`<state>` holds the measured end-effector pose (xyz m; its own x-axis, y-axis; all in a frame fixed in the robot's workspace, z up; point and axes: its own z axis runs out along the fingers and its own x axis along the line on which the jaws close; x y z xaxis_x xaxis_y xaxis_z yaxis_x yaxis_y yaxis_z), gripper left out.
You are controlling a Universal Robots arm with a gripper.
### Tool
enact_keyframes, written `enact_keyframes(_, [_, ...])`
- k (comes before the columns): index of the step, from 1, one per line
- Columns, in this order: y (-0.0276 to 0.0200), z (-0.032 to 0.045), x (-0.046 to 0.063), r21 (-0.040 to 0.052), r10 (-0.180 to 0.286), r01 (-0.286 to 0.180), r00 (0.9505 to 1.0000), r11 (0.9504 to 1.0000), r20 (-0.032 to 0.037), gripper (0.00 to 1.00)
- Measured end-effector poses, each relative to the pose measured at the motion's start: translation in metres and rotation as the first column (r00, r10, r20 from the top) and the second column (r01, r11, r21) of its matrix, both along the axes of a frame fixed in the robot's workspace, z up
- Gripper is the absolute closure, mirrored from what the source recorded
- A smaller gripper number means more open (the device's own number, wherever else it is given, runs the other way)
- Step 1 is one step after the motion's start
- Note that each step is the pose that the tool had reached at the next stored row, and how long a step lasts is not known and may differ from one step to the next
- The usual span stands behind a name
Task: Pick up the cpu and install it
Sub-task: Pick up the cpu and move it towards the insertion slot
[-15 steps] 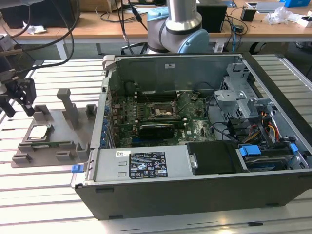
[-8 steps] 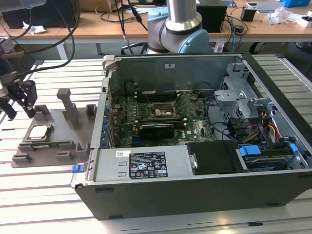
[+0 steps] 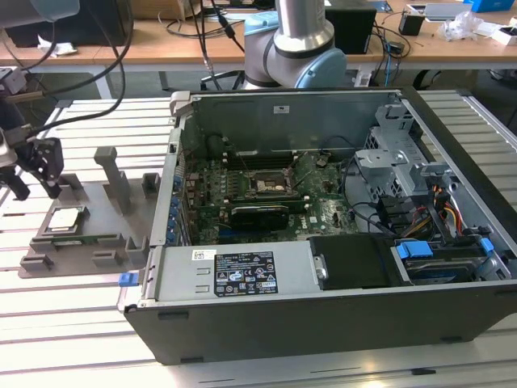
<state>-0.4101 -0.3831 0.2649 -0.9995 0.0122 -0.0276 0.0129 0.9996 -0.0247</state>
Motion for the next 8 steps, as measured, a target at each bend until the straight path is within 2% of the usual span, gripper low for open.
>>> enact_keyframes(3, [0.0,-0.004,0.0,0.0,0.0,0.0,1.0,1.0,0.0001,0.46])
enact_keyframes(5, [0.0002,-0.0181,0.0,0.0001,0.0,0.0,1.0,1.0,0.0,0.46])
enact_keyframes(8, [0.0003,-0.0201,0.0,0.0001,0.0,0.0,1.0,1.0,0.0,0.46])
